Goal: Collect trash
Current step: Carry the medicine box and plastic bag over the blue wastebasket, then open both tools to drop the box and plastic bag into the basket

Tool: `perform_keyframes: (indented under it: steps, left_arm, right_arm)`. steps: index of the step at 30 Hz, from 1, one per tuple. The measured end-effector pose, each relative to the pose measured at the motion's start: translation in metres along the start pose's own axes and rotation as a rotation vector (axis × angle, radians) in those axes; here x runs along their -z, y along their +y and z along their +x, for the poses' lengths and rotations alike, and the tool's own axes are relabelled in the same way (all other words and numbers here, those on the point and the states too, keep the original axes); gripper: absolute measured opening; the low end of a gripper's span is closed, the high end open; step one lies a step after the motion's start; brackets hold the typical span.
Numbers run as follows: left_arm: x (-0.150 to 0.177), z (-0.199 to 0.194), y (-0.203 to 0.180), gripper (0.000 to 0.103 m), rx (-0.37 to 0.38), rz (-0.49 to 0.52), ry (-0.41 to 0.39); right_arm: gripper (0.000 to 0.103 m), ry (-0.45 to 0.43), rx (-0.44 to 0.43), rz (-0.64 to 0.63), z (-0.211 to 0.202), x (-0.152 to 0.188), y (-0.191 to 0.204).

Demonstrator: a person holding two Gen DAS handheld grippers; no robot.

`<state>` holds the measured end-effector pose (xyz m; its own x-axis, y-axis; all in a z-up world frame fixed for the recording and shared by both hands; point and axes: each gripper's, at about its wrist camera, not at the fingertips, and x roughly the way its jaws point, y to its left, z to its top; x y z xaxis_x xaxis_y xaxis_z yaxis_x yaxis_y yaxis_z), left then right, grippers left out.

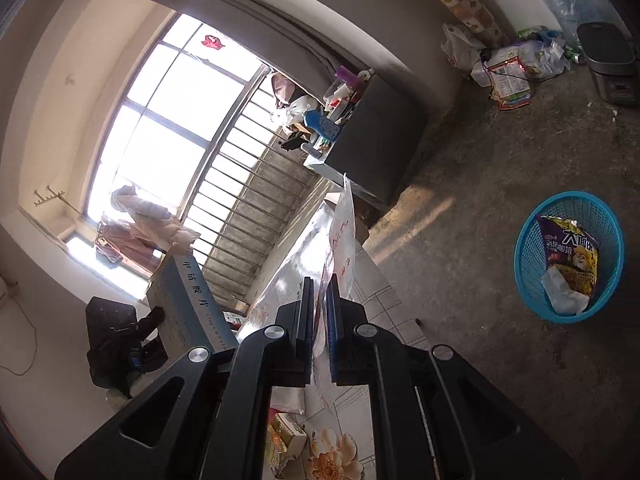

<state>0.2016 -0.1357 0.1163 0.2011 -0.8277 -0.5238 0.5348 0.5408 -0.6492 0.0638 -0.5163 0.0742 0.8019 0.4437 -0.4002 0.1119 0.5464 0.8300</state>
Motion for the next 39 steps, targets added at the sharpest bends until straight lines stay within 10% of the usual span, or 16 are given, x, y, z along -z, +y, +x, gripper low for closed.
perform_keyframes:
  steps: [19,21,24,30,39]
  left_arm:
    - [0.009,0.331,-0.05,0.03,-0.24,0.356,0.305]
    - [0.013,0.364,-0.038,0.05,-0.283,0.36,0.329]
    - [0.018,0.404,-0.011,0.066,-0.366,0.313,0.38]
    - [0.013,0.399,-0.002,0.066,-0.387,0.293,0.35]
    - [-0.024,0.307,-0.052,0.071,-0.29,0.36,0.195]
  right_arm:
    - [0.007,-0.02,0.311,0.098,0.064,-0.032,-0.177]
    - [0.008,-0.002,0.34,0.117,0.081,-0.04,-0.205]
    - [0.042,0.034,0.44,0.163,0.111,-0.04,-0.257]
    - [0.05,0.068,0.558,0.234,0.126,-0.019,-0.312]
    - [0.05,-0.098,0.509,0.181,0.081,-0.021,-0.251]
